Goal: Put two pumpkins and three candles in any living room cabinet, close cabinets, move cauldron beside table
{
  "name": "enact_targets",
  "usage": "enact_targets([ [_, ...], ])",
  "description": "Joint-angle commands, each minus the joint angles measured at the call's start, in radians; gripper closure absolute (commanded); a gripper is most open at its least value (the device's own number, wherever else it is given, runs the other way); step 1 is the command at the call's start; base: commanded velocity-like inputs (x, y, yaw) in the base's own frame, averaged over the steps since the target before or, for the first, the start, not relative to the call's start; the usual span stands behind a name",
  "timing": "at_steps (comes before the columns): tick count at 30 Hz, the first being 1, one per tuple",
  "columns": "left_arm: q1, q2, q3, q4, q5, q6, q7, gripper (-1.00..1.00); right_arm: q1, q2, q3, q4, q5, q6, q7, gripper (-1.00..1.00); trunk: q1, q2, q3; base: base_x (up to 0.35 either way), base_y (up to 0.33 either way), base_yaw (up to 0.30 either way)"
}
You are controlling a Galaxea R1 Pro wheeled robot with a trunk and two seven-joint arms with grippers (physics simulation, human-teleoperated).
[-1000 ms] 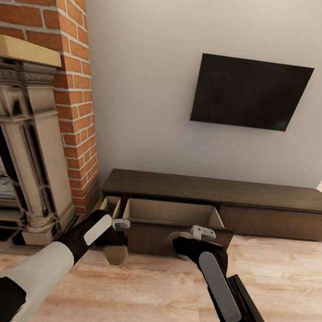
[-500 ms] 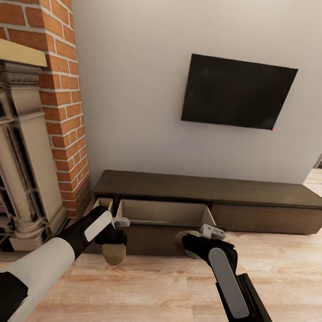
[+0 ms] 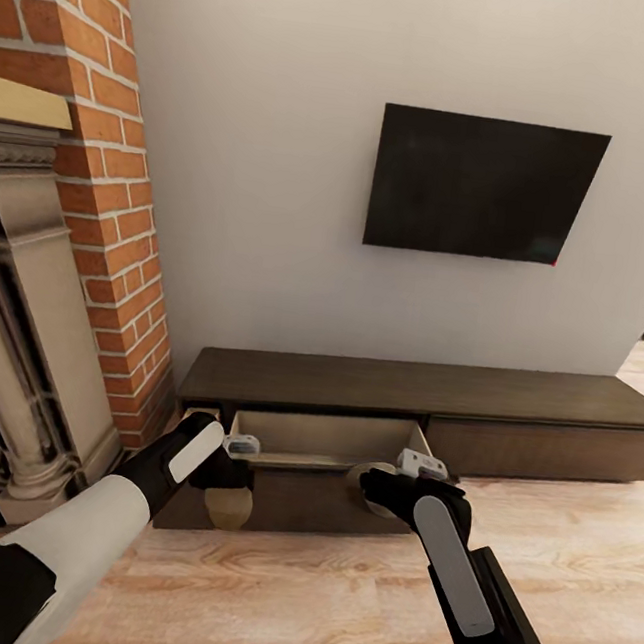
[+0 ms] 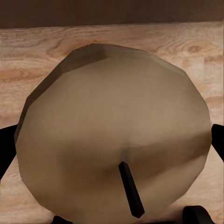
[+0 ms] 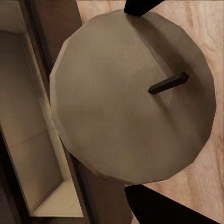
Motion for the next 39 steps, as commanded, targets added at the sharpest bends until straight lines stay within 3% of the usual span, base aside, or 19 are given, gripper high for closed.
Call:
enact_targets([
  [1,-0.001,0.0,-0.003,-0.001,0.009,0.001,0.007,1.0,-0.001,-0.001,0.002,-0.001,-0.008,0.001,-0.01,1.0,0.0,-0.001,-0.001,0.214,0.0,0.0],
  [22,0.0,0.002,-0.004,-0.01,0.009,0.0,0.006,1.0,-0.002,0.002,0.007,0.002,-0.009,0.001,-0.01,1.0,0.0,-0.001,-0.001,0.222,0.0,0.006],
  [26,0.0,0.003,-0.005,-0.055,0.009,0.001,0.004,1.0,-0.029,0.004,0.007,0.023,-0.011,0.006,-0.019,1.0,0.0,-0.001,-0.001,0.035,0.0,0.002],
  [28,0.0,0.003,-0.006,-0.106,0.009,0.002,0.004,1.0,-0.055,0.012,0.008,0.049,-0.015,0.031,-0.05,1.0,0.0,-0.001,-0.001,0.013,0.0,0.001],
  [31,0.0,0.003,-0.005,-0.171,0.009,0.007,0.003,1.0,-0.091,0.057,0.006,0.126,-0.017,0.067,-0.126,1.0,0.0,-0.001,-0.001,0.006,0.0,0.0],
  [35,0.0,0.004,-0.005,-0.194,0.009,0.008,0.003,1.0,-0.118,0.093,0.006,0.178,-0.018,0.079,-0.187,1.0,0.0,-0.001,-0.001,0.002,0.0,0.0],
  [39,0.0,0.004,-0.005,-0.2,0.009,0.009,0.003,1.0,-0.129,0.106,0.005,0.21,-0.019,0.083,-0.221,1.0,0.0,-0.001,-0.001,0.0,0.0,0.0],
])
